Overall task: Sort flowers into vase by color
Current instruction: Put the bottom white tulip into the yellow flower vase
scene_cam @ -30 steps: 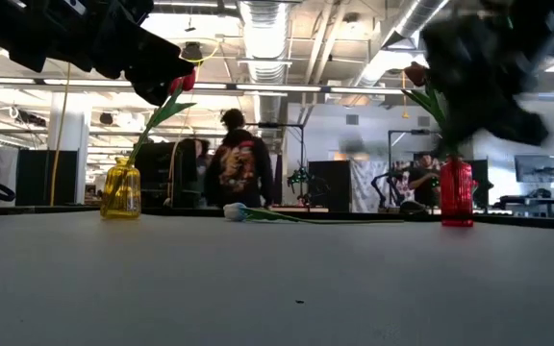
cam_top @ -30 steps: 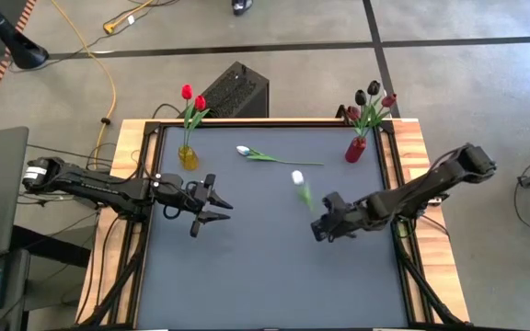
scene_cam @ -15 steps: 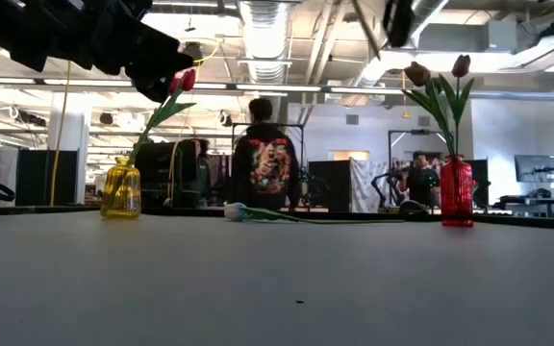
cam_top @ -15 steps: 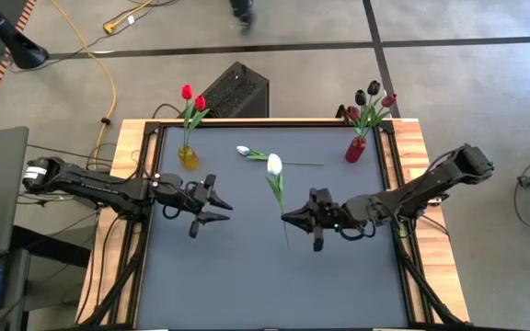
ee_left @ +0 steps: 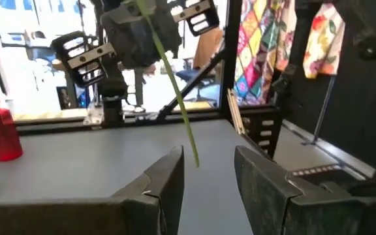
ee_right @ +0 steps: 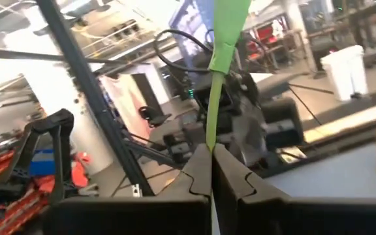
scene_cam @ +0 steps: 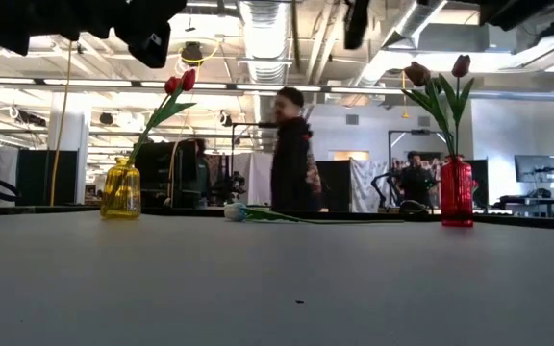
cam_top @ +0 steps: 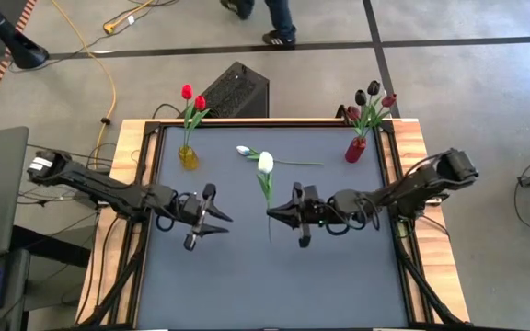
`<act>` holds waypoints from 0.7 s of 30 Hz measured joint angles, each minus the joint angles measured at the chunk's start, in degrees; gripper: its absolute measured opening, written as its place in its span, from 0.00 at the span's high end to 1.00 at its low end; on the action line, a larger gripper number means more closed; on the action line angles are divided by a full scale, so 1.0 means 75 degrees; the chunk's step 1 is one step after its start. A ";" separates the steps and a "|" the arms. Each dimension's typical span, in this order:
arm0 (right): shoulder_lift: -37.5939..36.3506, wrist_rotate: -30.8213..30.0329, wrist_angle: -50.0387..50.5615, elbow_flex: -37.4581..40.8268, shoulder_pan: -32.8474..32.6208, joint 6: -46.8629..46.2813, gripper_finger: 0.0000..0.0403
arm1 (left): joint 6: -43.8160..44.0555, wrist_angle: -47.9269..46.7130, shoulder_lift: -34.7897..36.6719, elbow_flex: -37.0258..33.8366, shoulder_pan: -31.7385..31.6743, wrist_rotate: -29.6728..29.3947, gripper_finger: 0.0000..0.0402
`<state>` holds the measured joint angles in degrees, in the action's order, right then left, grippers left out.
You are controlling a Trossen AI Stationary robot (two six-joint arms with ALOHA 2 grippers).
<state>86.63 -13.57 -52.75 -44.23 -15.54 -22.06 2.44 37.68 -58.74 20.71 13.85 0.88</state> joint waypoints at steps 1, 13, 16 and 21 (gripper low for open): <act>0.0047 0.0079 -0.0005 -0.0097 0.0012 0.0069 0.94 | -0.0001 0.0255 -0.0170 0.0007 0.0050 -0.0075 0.69; 0.0364 0.0692 0.0148 -0.0781 0.0089 0.0804 0.93 | 0.0058 0.0800 -0.1916 0.0972 0.0116 -0.0358 0.69; 0.0367 0.0695 0.0122 -0.0781 0.0086 0.0938 0.93 | -0.0081 0.0761 -0.2270 0.1262 0.0116 -0.0444 0.69; 0.0367 0.0698 0.0325 -0.0781 0.0086 0.1020 0.93 | -0.0344 0.0803 -0.2681 0.1848 0.0113 -0.0390 0.69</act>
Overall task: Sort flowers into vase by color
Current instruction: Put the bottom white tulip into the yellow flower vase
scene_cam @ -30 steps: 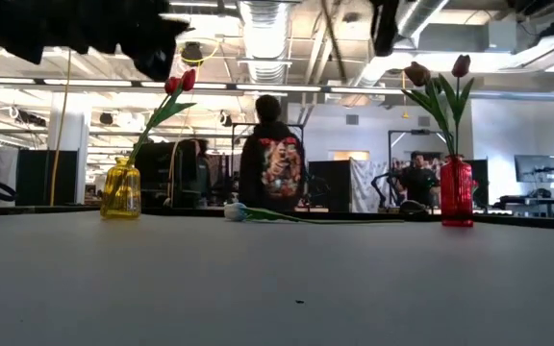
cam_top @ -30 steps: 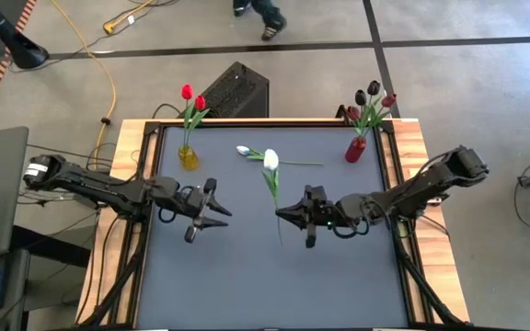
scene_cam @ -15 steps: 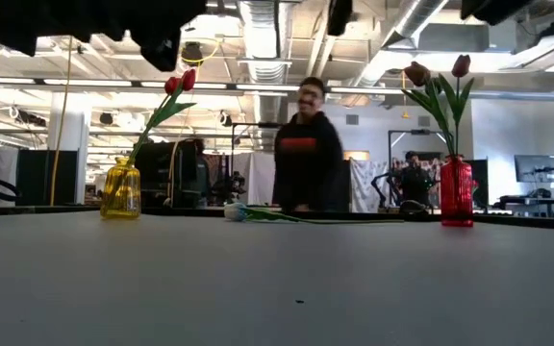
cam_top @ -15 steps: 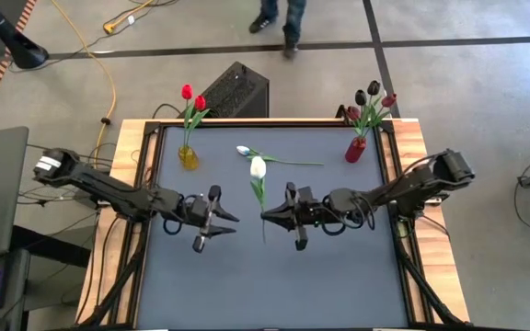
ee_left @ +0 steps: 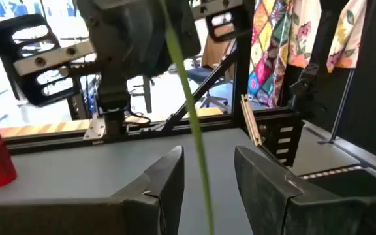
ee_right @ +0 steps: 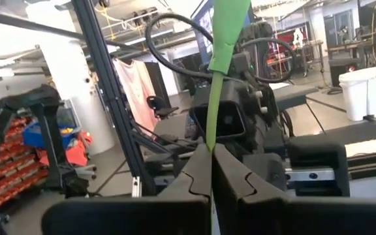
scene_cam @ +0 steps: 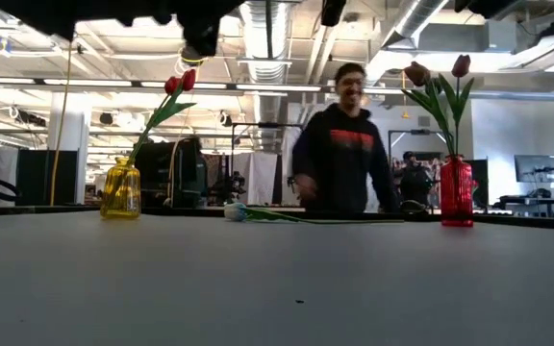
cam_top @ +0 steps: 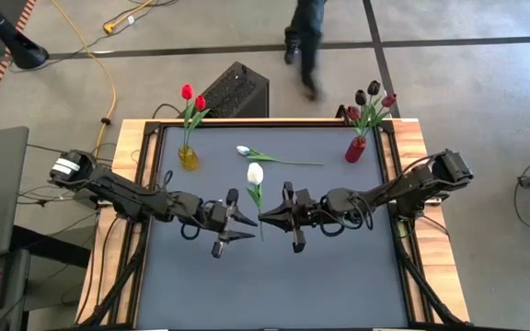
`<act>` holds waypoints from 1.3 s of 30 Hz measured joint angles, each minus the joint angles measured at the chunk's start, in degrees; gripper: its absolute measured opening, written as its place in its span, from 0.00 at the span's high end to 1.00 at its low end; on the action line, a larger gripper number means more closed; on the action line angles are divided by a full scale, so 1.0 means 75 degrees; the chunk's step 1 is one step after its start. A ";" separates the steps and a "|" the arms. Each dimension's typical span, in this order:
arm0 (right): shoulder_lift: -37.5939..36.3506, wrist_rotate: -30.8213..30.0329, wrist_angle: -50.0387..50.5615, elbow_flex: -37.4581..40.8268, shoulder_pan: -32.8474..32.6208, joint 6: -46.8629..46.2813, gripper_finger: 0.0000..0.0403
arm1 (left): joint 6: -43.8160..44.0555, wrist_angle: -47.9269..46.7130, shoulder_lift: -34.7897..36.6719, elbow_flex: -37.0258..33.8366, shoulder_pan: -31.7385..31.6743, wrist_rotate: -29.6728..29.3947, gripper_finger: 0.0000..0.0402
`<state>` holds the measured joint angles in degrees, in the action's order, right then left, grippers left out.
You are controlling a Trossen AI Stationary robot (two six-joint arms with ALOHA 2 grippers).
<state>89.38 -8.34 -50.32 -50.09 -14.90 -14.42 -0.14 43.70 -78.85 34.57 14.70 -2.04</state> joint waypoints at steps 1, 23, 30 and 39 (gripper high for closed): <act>0.0000 0.0001 0.0020 0.0000 0.0000 0.0053 0.93 | -0.0024 -0.0039 -0.0017 0.0077 0.0000 0.0012 0.69; 0.0000 0.0000 0.0220 0.0003 0.0076 0.0592 0.93 | 0.0108 0.0174 0.0070 0.0335 -0.0184 -0.0431 0.69; 0.0000 -0.0044 0.0220 0.0003 0.0198 0.0609 0.93 | 0.0108 0.0448 0.0070 0.0335 -0.0189 -0.0434 0.69; 0.0000 -0.0065 0.0241 0.0006 0.0207 0.0606 0.93 | 0.0129 0.0457 0.0070 0.0332 -0.0268 -0.0445 0.78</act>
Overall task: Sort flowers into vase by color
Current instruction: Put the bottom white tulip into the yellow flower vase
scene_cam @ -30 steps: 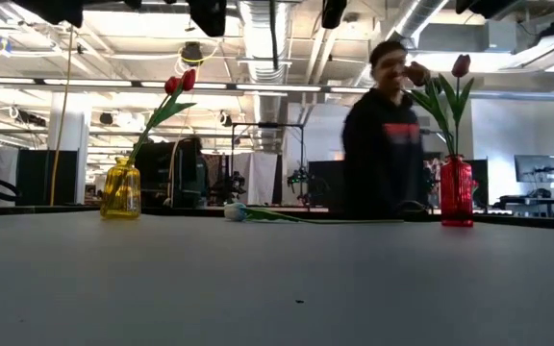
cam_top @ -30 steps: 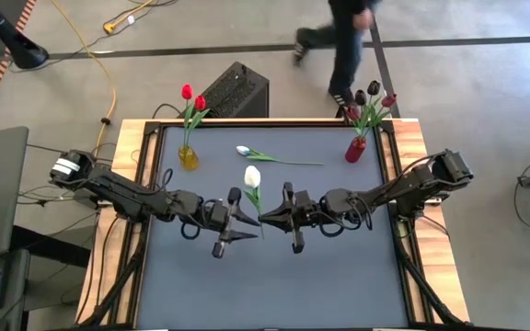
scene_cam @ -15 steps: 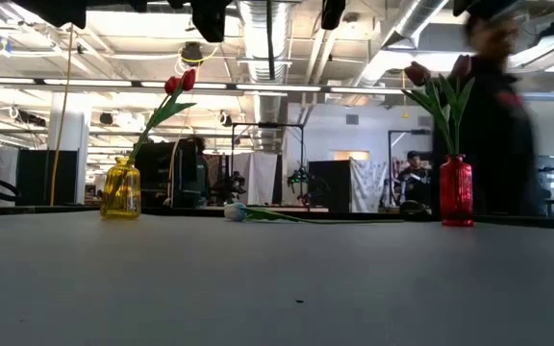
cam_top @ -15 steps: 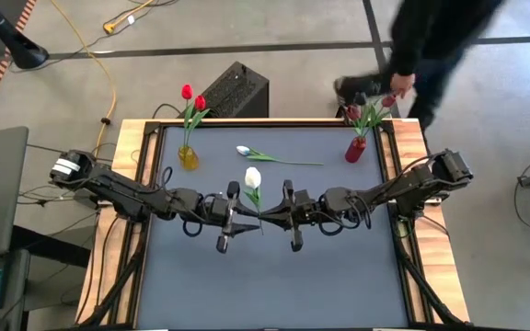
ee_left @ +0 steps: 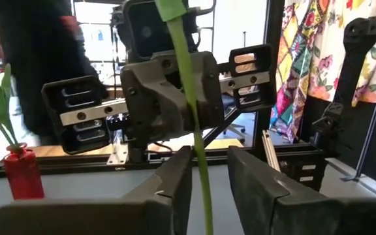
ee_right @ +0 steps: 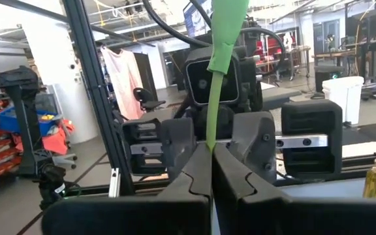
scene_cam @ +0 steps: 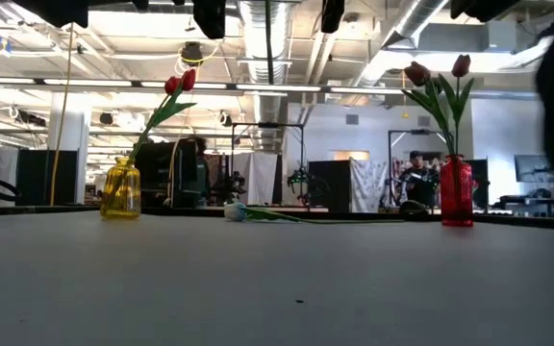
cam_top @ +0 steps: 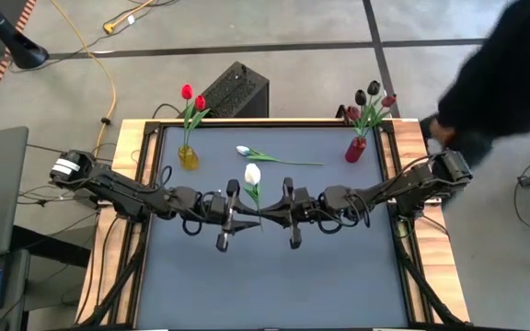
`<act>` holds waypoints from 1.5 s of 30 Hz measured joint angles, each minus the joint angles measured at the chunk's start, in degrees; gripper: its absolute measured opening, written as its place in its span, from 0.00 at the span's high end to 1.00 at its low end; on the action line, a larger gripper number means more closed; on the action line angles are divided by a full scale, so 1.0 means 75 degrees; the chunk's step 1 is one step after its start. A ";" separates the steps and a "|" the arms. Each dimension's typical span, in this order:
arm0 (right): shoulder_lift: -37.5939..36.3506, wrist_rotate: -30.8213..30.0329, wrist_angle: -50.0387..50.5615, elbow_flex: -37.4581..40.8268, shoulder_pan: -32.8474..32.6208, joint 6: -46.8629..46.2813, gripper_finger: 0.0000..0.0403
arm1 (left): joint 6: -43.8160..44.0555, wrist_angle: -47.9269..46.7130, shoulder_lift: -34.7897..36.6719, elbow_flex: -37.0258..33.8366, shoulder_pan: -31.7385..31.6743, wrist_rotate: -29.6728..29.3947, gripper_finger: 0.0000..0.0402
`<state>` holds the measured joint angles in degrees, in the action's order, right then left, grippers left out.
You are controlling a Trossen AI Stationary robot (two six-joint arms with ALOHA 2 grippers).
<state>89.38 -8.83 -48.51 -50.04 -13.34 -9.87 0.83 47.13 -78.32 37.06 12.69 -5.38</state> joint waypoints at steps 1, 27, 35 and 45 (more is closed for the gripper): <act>0.0000 0.0001 0.0002 0.0000 0.0000 0.0000 0.93 | 0.0049 -0.0002 0.0003 0.0000 -0.0030 0.0008 0.79; -0.0041 0.0042 0.0407 0.0000 0.0050 0.0109 0.61 | 0.0180 -0.0289 0.0124 -0.0006 -0.0341 -0.0009 1.00; -0.0461 0.0056 0.1638 0.0003 0.0031 0.0376 0.45 | -0.0405 -0.2997 0.1947 -0.0009 -0.0516 -0.1405 1.00; -0.0627 0.0004 0.2818 0.0006 -0.0038 0.0119 0.44 | -0.1048 -0.4209 0.4861 -0.0963 -0.1493 -0.3935 1.00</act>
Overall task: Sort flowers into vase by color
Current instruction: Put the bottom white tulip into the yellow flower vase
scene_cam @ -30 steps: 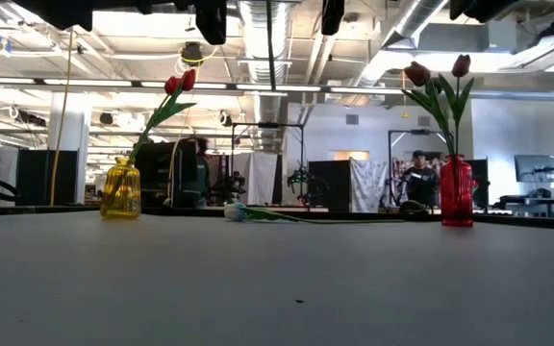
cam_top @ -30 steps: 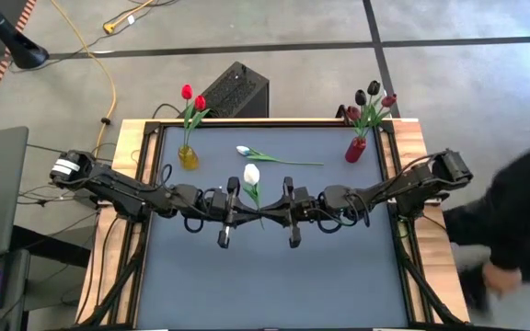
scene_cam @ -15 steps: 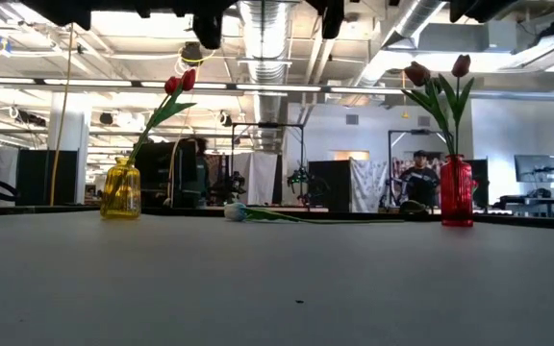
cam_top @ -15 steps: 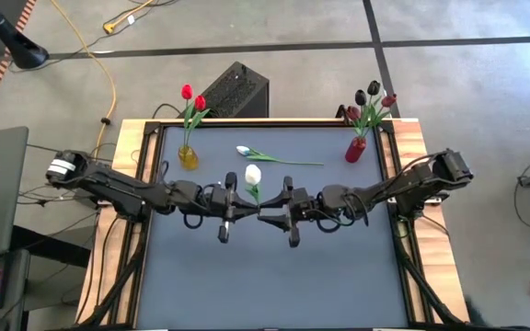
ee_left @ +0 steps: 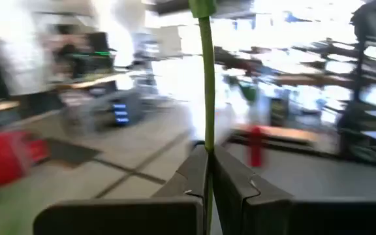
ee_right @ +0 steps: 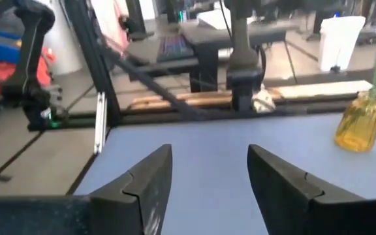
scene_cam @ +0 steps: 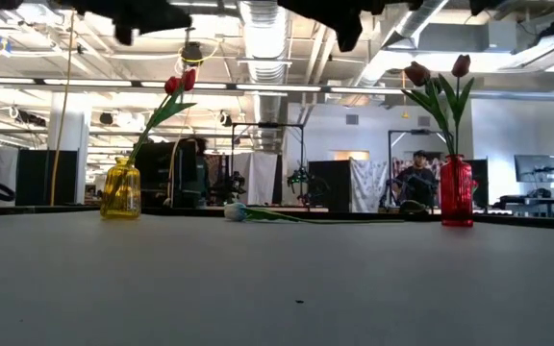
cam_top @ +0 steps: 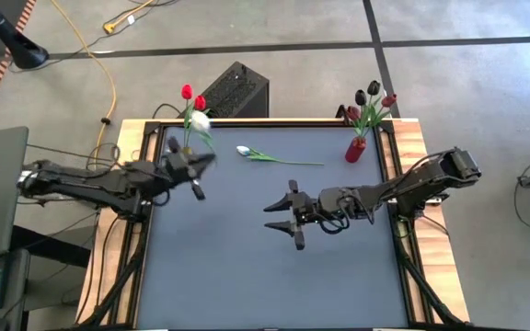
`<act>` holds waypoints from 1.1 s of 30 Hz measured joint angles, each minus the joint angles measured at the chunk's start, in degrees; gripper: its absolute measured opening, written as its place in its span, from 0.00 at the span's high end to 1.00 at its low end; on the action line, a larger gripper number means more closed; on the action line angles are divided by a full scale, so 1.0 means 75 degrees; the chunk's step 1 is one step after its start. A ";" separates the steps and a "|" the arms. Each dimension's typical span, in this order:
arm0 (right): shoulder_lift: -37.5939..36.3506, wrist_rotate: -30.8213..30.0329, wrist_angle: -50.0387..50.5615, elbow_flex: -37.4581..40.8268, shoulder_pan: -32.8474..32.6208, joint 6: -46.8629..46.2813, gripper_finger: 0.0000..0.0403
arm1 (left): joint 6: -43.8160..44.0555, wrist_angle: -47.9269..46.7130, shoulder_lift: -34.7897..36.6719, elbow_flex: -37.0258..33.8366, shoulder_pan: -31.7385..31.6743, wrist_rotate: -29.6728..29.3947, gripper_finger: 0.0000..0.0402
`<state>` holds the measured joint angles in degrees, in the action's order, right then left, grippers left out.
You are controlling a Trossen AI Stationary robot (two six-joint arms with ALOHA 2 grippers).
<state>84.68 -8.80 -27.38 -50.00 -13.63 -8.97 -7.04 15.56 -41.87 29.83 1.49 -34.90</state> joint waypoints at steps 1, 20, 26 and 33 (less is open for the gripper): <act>0.0000 -0.0003 0.0097 0.0000 -0.0030 -0.0003 0.45 | 0.0001 0.0007 0.0275 -0.0151 -0.0203 -0.0169 1.00; 0.0003 -0.0020 0.0690 0.0000 -0.0373 0.0055 0.45 | 0.1250 -0.0480 0.1994 -0.1566 -0.2567 -0.1484 1.00; 0.0003 -0.0019 0.0852 0.0000 -0.0373 0.0056 0.45 | 0.1318 -0.0672 0.1994 -0.1566 -0.2584 -0.1644 1.00; 0.0003 -0.0020 0.0939 0.0000 -0.0373 0.0058 0.45 | 0.1312 -0.1001 0.1995 -0.1314 -0.2584 -0.1745 1.00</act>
<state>84.71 -8.95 -20.34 -50.00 -16.43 -8.54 2.80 8.06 -26.91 19.98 -17.89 -47.99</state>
